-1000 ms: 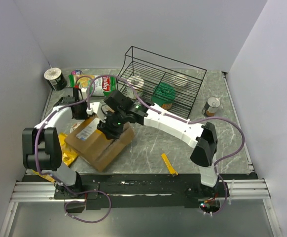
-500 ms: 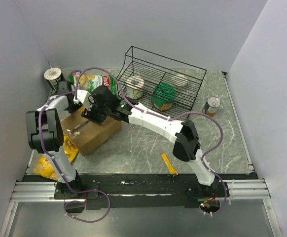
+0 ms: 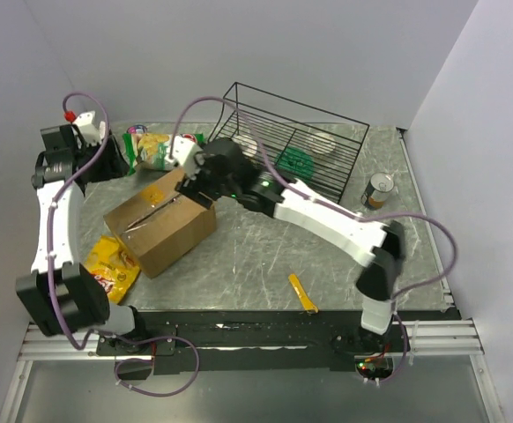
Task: Unpack the express box
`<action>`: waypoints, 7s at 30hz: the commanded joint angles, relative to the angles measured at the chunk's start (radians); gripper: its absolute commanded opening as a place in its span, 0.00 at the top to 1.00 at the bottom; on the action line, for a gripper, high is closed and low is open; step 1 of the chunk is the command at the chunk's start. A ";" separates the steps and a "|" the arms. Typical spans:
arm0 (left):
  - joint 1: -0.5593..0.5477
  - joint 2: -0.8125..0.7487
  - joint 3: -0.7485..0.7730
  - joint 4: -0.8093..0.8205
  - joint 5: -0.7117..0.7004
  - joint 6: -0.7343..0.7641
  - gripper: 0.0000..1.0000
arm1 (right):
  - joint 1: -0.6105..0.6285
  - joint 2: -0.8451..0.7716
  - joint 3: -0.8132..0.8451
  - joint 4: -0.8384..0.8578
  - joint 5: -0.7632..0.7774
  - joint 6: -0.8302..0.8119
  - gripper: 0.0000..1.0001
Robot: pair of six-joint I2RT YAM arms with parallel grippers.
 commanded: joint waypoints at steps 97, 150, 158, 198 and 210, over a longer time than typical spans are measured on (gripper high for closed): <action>-0.181 -0.332 0.069 -0.407 -0.097 0.153 0.06 | -0.085 -0.178 -0.977 -0.356 -0.147 0.464 0.57; -1.086 -0.279 -0.163 0.337 -0.025 1.259 0.37 | -0.536 -0.290 -0.164 -0.548 -0.832 -0.127 1.00; -1.086 -0.219 -0.163 0.360 0.048 1.368 0.39 | -0.535 -0.282 -0.138 -0.567 -0.874 -0.121 1.00; -1.115 -0.087 -0.246 0.456 -0.194 1.433 0.99 | -0.512 -0.222 0.062 -0.746 -0.822 -0.127 0.89; -1.019 -0.077 0.038 0.159 0.040 0.765 0.99 | -0.772 -0.696 -0.396 -0.024 -0.735 0.127 0.01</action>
